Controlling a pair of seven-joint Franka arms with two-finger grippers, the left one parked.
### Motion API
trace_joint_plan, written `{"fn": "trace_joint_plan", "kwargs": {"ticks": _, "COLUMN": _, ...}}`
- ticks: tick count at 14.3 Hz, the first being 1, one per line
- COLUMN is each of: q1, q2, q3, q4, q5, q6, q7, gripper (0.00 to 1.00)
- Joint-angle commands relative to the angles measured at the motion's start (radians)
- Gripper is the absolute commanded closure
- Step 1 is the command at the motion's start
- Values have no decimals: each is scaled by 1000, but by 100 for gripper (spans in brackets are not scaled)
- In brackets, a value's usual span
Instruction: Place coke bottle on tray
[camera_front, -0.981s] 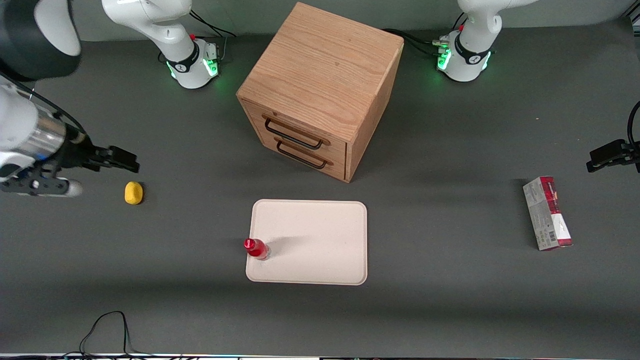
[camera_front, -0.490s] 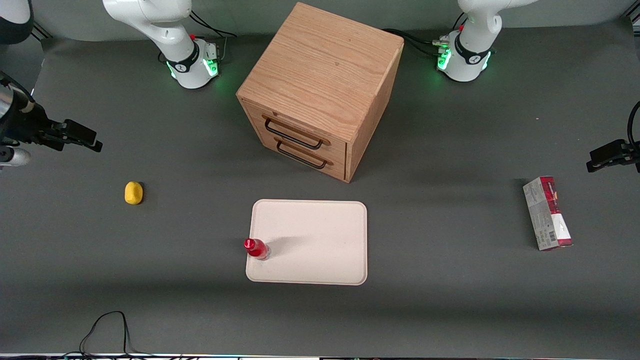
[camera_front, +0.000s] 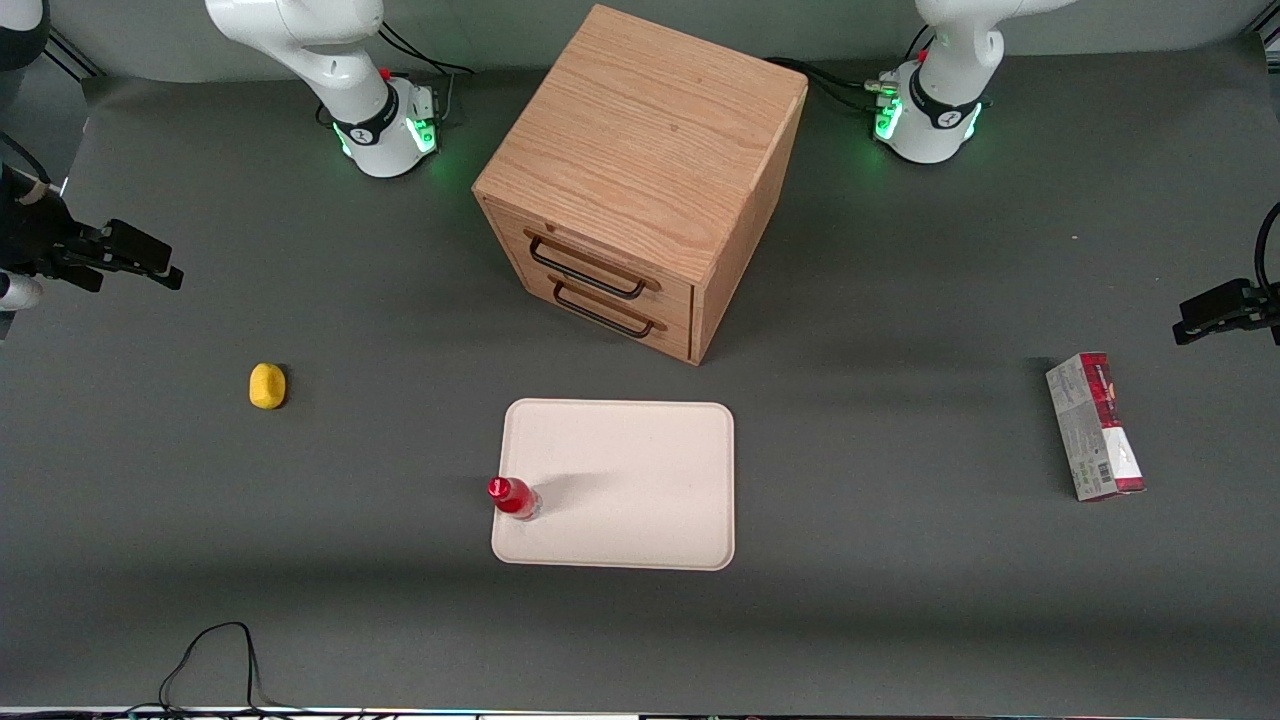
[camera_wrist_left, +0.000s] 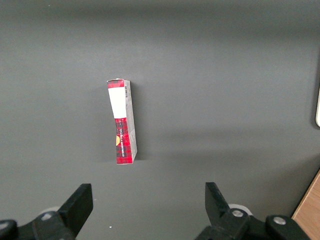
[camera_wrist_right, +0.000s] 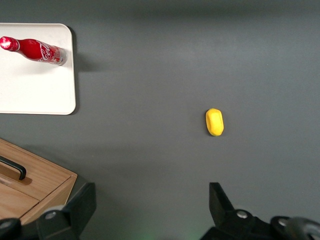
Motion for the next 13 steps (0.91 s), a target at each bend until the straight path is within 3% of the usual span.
{"fn": "trace_joint_plan", "kwargs": {"ticks": 1, "q1": 8, "q2": -4, "q3": -1, "q4": -2, "q5": -38, "q6": 7, "q7": -25, "gripper": 0}}
{"fn": "trace_joint_plan", "kwargs": {"ticks": 13, "q1": 23, "q2": -8, "q3": -20, "q4": -2, "q5": -40, "q6": -13, "q7": -19, "gripper": 0}}
